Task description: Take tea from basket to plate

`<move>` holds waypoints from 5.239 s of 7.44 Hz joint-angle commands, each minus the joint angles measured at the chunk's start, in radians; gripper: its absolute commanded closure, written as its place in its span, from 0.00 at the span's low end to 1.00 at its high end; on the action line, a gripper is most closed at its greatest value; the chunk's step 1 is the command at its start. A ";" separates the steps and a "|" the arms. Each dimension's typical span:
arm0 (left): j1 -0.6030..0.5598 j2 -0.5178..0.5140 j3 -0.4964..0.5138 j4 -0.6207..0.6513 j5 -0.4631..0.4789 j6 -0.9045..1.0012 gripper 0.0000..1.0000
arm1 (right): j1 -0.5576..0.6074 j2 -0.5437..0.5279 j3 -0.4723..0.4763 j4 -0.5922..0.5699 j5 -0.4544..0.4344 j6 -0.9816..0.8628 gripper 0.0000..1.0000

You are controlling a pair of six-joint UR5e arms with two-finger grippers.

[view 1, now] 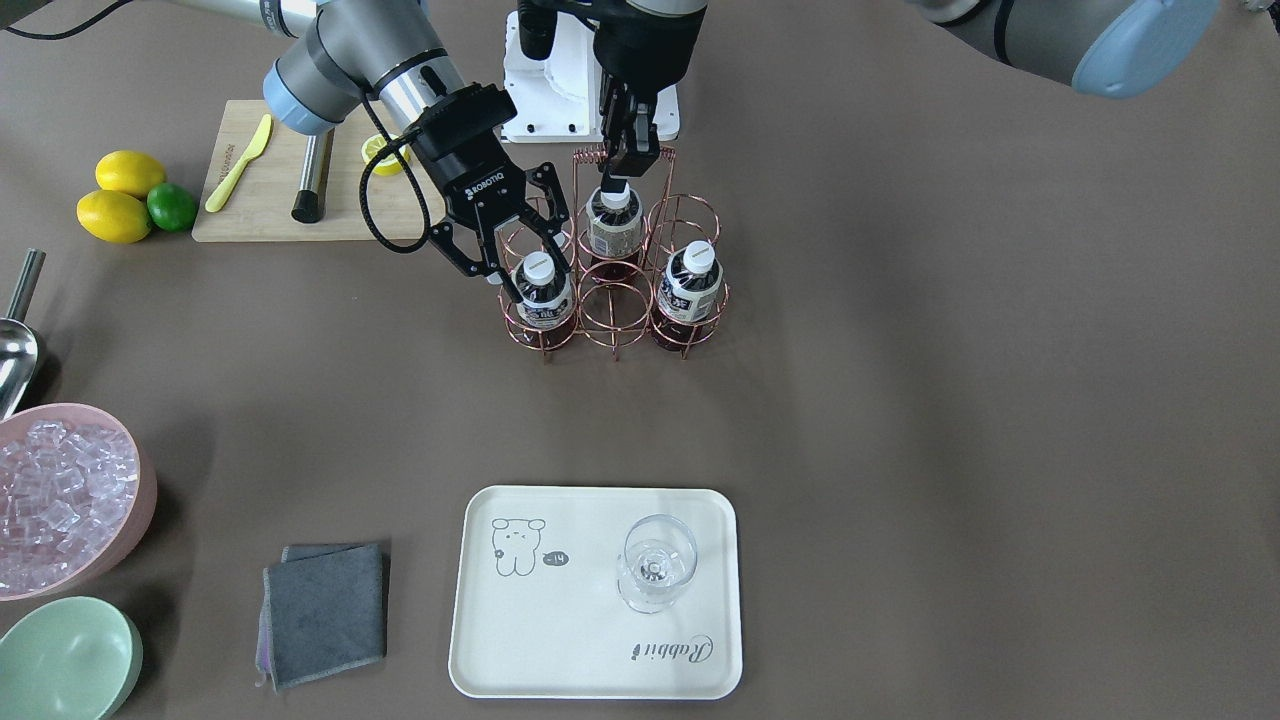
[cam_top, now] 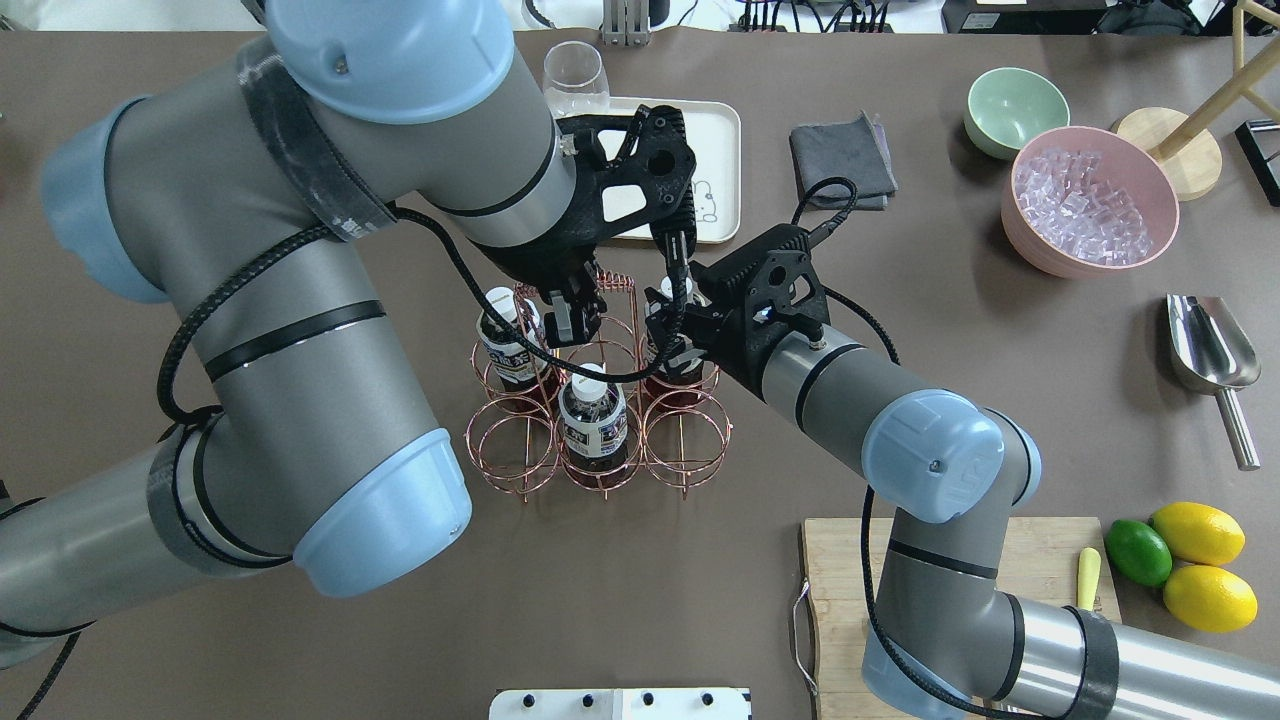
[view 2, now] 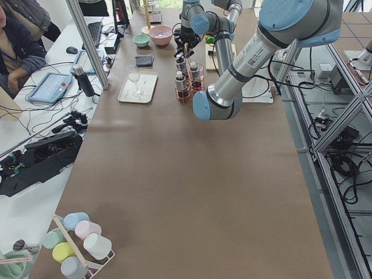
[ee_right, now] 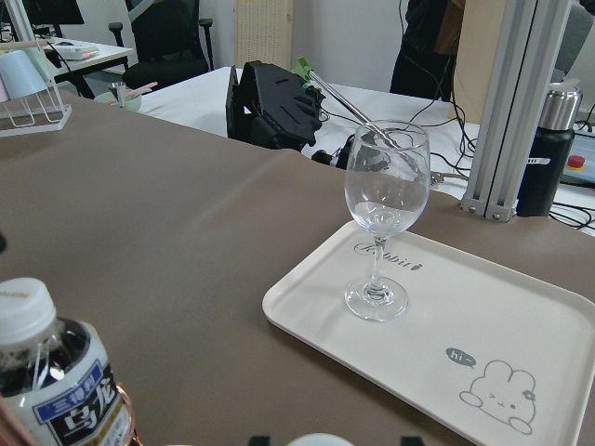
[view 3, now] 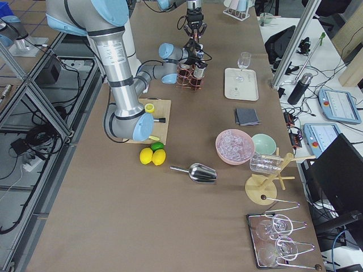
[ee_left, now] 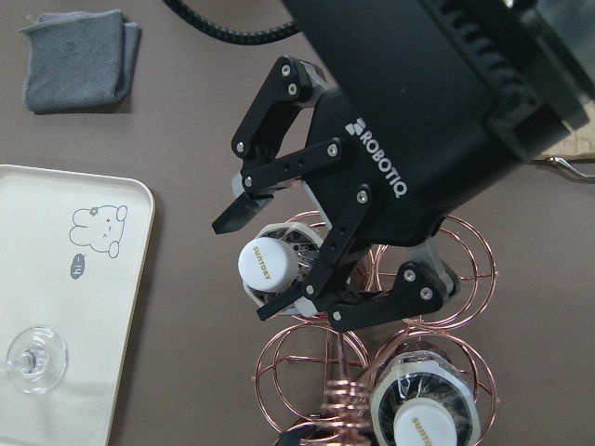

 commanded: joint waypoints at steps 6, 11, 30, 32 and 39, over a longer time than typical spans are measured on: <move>0.000 0.000 -0.002 -0.002 0.000 0.000 1.00 | 0.220 0.008 0.132 -0.108 0.336 0.000 1.00; 0.000 0.000 -0.004 0.000 0.000 0.000 1.00 | 0.455 0.097 0.172 -0.245 0.554 0.012 1.00; -0.002 0.002 -0.009 0.000 0.002 0.006 1.00 | 0.327 0.326 -0.623 0.297 0.111 0.031 1.00; -0.002 0.002 -0.009 0.000 0.002 0.006 1.00 | 0.327 0.329 -0.622 0.296 0.111 0.012 0.02; -0.078 0.003 -0.047 0.017 -0.009 0.011 1.00 | 0.399 0.115 0.012 -0.295 0.306 0.092 0.00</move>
